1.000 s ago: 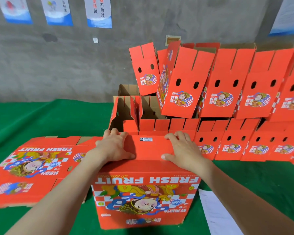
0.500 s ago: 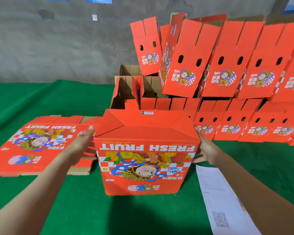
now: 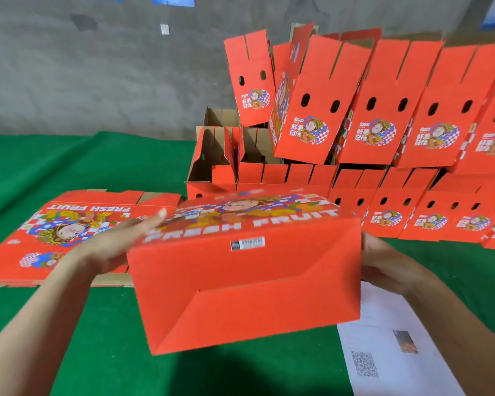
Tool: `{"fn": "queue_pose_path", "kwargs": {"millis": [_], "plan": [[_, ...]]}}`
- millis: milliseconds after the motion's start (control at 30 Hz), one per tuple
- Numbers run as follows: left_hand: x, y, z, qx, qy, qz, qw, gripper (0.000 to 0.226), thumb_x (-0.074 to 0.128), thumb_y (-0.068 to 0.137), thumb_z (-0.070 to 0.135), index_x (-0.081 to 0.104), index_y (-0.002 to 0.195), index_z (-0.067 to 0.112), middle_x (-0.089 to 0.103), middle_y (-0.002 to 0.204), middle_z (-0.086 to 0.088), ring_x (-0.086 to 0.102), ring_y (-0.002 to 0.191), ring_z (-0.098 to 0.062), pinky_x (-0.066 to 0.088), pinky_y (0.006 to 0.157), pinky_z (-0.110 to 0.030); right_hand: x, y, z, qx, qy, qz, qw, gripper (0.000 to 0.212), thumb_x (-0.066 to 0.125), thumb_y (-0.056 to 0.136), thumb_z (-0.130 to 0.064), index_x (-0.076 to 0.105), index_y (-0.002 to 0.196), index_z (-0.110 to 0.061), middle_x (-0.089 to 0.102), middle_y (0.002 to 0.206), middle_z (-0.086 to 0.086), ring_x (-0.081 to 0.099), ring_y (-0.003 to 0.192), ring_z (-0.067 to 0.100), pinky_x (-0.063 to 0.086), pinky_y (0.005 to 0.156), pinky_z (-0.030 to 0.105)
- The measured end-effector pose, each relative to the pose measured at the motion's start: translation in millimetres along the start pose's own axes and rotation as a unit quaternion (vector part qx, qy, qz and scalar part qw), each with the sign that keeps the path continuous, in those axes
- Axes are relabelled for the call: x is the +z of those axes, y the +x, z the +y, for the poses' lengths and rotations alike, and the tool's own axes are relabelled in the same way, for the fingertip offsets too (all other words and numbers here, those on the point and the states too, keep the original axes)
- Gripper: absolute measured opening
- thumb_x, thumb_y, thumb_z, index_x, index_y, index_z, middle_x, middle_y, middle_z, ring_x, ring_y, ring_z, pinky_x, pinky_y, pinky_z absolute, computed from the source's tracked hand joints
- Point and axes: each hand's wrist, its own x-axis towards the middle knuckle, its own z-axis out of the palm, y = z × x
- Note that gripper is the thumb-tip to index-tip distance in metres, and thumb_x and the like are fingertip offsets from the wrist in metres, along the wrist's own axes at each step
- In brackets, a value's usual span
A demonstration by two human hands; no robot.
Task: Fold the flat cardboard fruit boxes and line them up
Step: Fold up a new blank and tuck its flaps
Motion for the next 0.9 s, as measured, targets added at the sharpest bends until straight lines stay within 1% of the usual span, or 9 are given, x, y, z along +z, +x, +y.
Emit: {"fn": "queue_pose_path", "kwargs": {"millis": [100, 167, 267, 400, 533, 633, 733, 833, 900], "plan": [[-3, -4, 5, 0.024, 0.023, -0.037, 0.999, 0.094, 0.083, 0.034, 0.07, 0.064, 0.099, 0.006, 0.069, 0.074, 0.006, 0.06, 0.059, -0.004, 0.046, 0.052, -0.017, 1, -7, -8, -0.042, -0.003, -0.089, 0.995, 0.078, 0.053, 0.075, 0.018, 0.05, 0.134, -0.033, 0.063, 0.126, 0.001, 0.065, 0.108, 0.019, 0.057, 0.07, 0.032], [-6, -8, 5, 0.044, -0.018, -0.076, 0.996, 0.095, 0.091, 0.03, 0.057, 0.065, 0.104, 0.005, 0.073, 0.089, -0.003, 0.067, 0.07, -0.01, 0.052, 0.055, -0.019, 4, -9, -14, -0.062, -0.033, -0.137, 0.988, 0.089, 0.065, 0.075, 0.016, 0.041, 0.139, -0.041, 0.05, 0.141, -0.003, 0.055, 0.123, 0.021, 0.057, 0.077, 0.037], [-10, -10, 7, 0.07, -0.066, -0.087, 0.992, 0.083, 0.096, 0.033, 0.042, 0.069, 0.105, 0.011, 0.071, 0.108, -0.013, 0.07, 0.085, -0.021, 0.057, 0.063, -0.028, 12, -13, -21, -0.061, -0.079, -0.121, 0.988, 0.104, 0.073, 0.071, 0.015, 0.034, 0.137, -0.055, 0.043, 0.144, -0.017, 0.045, 0.132, 0.015, 0.055, 0.085, 0.041], [-19, -5, 3, 0.083, -0.116, -0.069, 0.987, 0.073, 0.092, 0.047, 0.017, 0.066, 0.114, 0.012, 0.068, 0.114, -0.016, 0.07, 0.087, -0.025, 0.059, 0.067, -0.035, 31, -17, -35, -0.098, -0.23, -0.063, 0.966, 0.113, 0.093, 0.056, -0.022, 0.023, 0.129, -0.071, 0.034, 0.136, -0.042, 0.034, 0.132, -0.009, 0.048, 0.095, 0.02], [-23, 4, 4, 0.128, -0.173, 0.005, 0.977, 0.062, 0.058, 0.068, -0.007, 0.056, 0.127, 0.009, 0.066, 0.115, -0.014, 0.069, 0.086, -0.019, 0.058, 0.067, -0.029, 52, -10, -48, -0.162, -0.345, 0.003, 0.924, 0.092, 0.088, 0.053, -0.05, 0.034, 0.127, -0.063, 0.022, 0.143, -0.038, 0.029, 0.133, -0.01, 0.043, 0.101, 0.022], [-22, 13, 10, 0.183, -0.208, 0.026, 0.961, 0.064, 0.053, 0.069, -0.01, 0.054, 0.129, 0.011, 0.068, 0.113, -0.01, 0.068, 0.093, -0.019, 0.058, 0.073, -0.028, 66, 2, -52, -0.211, -0.289, 0.063, 0.932, 0.059, 0.087, 0.056, -0.045, 0.062, 0.109, -0.039, 0.024, 0.139, -0.041, 0.039, 0.129, -0.007, 0.048, 0.094, 0.024], [-25, 27, 28, 0.25, -0.182, 0.082, 0.947, 0.061, 0.049, 0.076, -0.017, 0.051, 0.13, 0.013, 0.071, 0.107, -0.001, 0.067, 0.094, -0.014, 0.057, 0.075, -0.026, 81, 20, -51, -0.273, -0.248, 0.127, 0.921, 0.038, 0.083, 0.06, -0.033, 0.066, 0.093, -0.023, 0.036, 0.134, -0.027, 0.046, 0.126, 0.006, 0.053, 0.089, 0.027], [-28, 45, 60, 0.301, -0.054, 0.203, 0.93, 0.068, 0.055, 0.086, -0.011, 0.046, 0.131, 0.04, 0.066, 0.107, 0.01, 0.059, 0.097, -0.014, 0.05, 0.08, -0.029, 101, 47, -54, -0.321, -0.312, 0.203, 0.871, 0.035, 0.089, 0.061, -0.026, 0.063, 0.084, -0.033, 0.031, 0.132, -0.021, 0.038, 0.127, 0.001, 0.045, 0.095, 0.024], [-22, 56, 84, 0.344, 0.029, 0.25, 0.905, 0.076, 0.068, 0.081, -0.001, 0.041, 0.121, 0.057, 0.059, 0.11, 0.026, 0.054, 0.106, -0.004, 0.046, 0.086, -0.02, 116, 71, -60, -0.351, -0.345, 0.255, 0.832, 0.04, 0.089, 0.059, -0.027, 0.056, 0.08, -0.039, 0.026, 0.132, -0.019, 0.032, 0.122, -0.007, 0.032, 0.1, 0.013]]}}
